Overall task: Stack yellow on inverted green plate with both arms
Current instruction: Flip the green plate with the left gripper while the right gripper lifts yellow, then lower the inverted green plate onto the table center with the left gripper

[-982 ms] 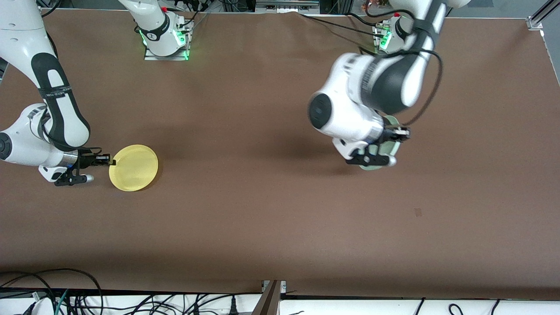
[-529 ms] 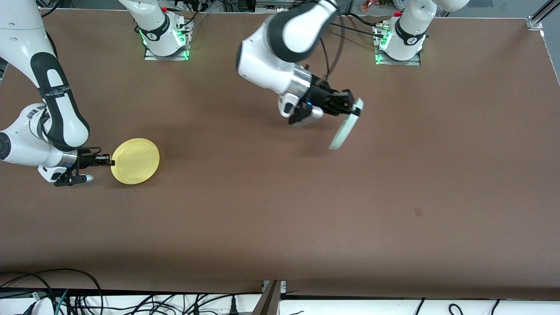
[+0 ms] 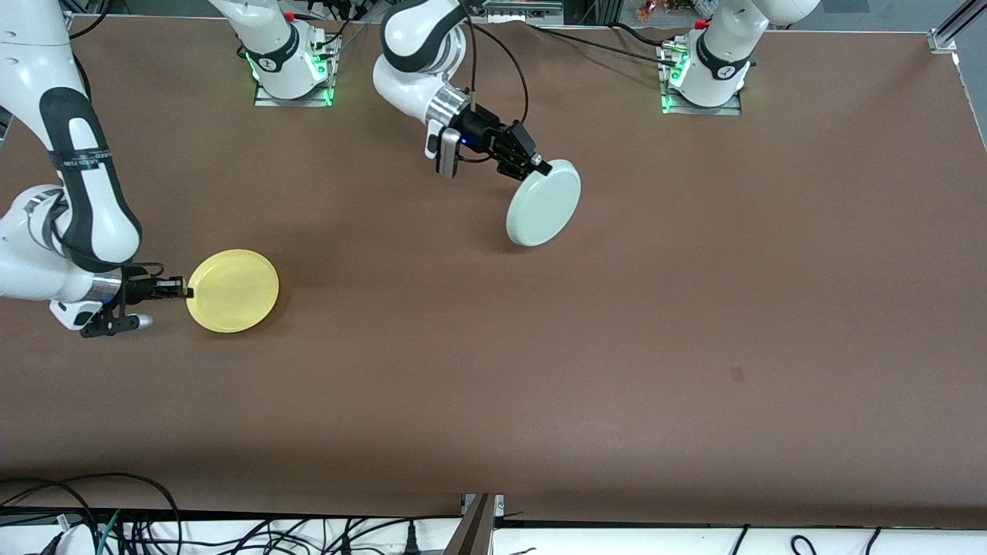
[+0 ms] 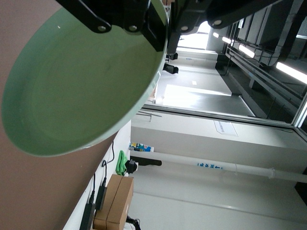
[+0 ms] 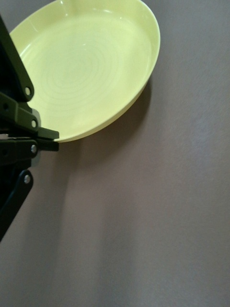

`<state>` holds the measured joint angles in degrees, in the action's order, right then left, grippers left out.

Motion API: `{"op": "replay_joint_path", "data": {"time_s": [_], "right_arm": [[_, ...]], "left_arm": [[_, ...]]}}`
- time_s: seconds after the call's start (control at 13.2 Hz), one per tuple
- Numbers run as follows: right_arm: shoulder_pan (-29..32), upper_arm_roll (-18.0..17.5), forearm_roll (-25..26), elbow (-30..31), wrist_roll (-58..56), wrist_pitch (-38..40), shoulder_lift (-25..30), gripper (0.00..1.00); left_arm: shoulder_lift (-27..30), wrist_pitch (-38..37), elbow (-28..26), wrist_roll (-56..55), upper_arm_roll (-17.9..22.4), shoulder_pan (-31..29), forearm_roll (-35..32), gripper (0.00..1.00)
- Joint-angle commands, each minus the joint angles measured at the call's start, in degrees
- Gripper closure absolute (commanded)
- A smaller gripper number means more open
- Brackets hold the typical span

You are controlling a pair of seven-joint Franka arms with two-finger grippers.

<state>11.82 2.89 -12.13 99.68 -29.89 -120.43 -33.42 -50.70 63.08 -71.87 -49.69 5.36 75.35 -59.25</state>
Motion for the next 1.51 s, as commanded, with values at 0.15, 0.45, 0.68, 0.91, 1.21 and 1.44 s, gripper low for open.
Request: {"op": "replay_joint_path", "data": {"time_s": [0.15,0.45,0.68,0.91,1.21,1.44], "right_arm": [[0.22,-0.34,-0.18,-8.34,-1.48,9.76,0.29,1.0],[0.13,-0.42,-0.35,-12.66,-1.49,14.34,0.29,1.0],[0.13,-0.51,-0.44,-13.28,-1.57,14.79,0.29,1.0],[0.13,-0.6,-0.61,-16.34,-1.4,18.11,0.38,1.0],[0.13,-0.51,-0.44,-20.91,-1.31,24.52,0.46,1.0],[0.13,-0.51,-0.35,-24.17,-1.31,28.75,0.55,1.0]], "left_arm": [[-5.37,6.95,11.05,0.21,1.14,1.81,-2.27,1.0],[-6.95,11.45,11.05,-6.79,1.06,2.78,-2.27,1.0],[-9.76,11.27,10.96,-11.21,1.32,3.48,-3.58,1.0],[-10.47,11.63,11.05,-11.3,1.5,3.22,-4.47,1.0],[-13.36,12.24,10.96,-10.87,1.67,2.78,-7.98,1.0],[-13.63,12.24,10.7,-10.87,1.67,2.34,-8.07,1.0]]}}
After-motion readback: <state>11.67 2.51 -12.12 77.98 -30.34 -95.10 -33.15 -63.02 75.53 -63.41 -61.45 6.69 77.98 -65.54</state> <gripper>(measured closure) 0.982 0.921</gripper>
